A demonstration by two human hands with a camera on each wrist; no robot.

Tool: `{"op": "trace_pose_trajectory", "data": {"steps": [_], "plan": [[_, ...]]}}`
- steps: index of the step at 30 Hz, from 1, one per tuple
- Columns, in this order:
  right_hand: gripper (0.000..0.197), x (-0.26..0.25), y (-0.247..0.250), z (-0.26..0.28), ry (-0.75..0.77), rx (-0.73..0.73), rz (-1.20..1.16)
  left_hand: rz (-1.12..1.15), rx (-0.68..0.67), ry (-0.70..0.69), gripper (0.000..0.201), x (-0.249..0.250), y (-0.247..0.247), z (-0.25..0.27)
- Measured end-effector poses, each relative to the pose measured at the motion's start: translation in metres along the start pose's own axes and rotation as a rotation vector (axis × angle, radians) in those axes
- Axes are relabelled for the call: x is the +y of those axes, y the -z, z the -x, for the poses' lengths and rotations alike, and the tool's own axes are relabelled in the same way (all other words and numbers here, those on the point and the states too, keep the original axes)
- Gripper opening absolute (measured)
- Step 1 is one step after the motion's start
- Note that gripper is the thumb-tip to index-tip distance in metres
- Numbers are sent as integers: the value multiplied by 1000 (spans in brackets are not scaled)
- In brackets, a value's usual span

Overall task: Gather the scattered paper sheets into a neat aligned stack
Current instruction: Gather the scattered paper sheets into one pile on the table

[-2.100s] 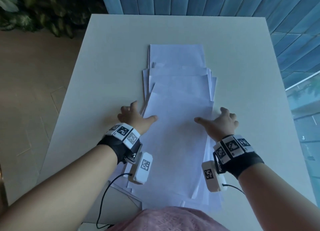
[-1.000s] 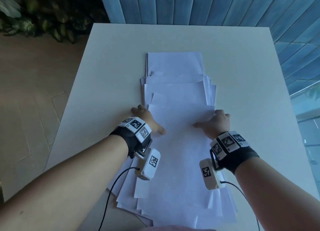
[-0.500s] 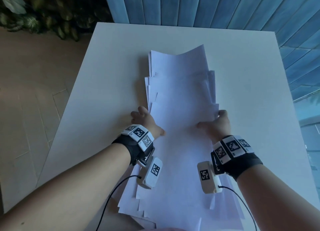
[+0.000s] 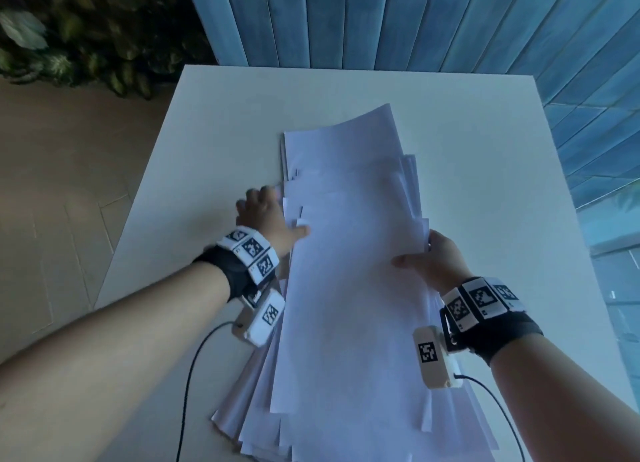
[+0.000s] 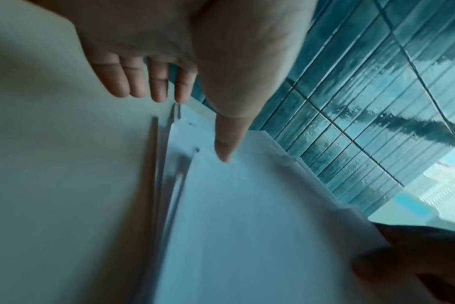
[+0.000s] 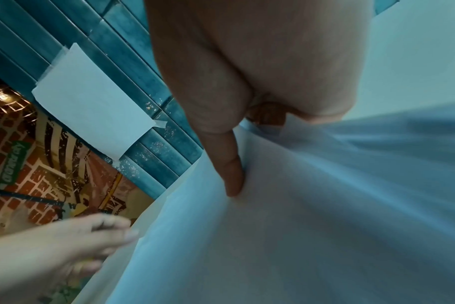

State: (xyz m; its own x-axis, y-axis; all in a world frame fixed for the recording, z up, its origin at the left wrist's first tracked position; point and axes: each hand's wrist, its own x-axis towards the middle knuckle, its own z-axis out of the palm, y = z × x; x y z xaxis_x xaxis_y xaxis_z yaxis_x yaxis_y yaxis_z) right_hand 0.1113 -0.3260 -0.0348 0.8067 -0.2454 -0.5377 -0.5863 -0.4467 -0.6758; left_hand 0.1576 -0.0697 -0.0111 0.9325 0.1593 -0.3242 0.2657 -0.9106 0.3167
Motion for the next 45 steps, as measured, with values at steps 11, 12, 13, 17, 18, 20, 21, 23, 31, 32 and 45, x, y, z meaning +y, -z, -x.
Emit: {"op": "trace_pose_trajectory", "data": {"steps": [11, 12, 13, 17, 18, 20, 21, 23, 31, 32, 45], "plan": [[39, 4, 12, -20, 102, -114, -111, 32, -73, -171, 101, 89, 19, -150], [38, 4, 14, -22, 108, -126, -125, 19, -93, -154, 102, 92, 21, -156], [39, 5, 16, -25, 108, -139, -137, 18, -112, -151, 99, 94, 22, -161], [47, 6, 18, -34, 103, -169, -141, 153, -185, -248, 66, 101, 21, -168], [49, 7, 18, -37, 90, -163, -144, 149, -198, -290, 60, 102, 20, -165], [43, 8, 17, -39, 83, -155, -140, 120, -205, -353, 55, 99, 17, -160], [39, 8, 18, -39, 80, -152, -137, 106, -201, -376, 54, 96, 17, -158], [35, 8, 21, -39, 63, -161, -139, 45, -192, -422, 46, 88, 19, -157], [27, 4, 30, -39, 75, -232, -73, 58, -314, -456, 19, 73, 28, -149], [29, 3, 30, -40, 80, -237, -73, 52, -344, -469, 19, 75, 26, -146], [36, 7, 21, -37, 101, -230, -117, 53, -346, -491, 38, 88, -12, -96]]}}
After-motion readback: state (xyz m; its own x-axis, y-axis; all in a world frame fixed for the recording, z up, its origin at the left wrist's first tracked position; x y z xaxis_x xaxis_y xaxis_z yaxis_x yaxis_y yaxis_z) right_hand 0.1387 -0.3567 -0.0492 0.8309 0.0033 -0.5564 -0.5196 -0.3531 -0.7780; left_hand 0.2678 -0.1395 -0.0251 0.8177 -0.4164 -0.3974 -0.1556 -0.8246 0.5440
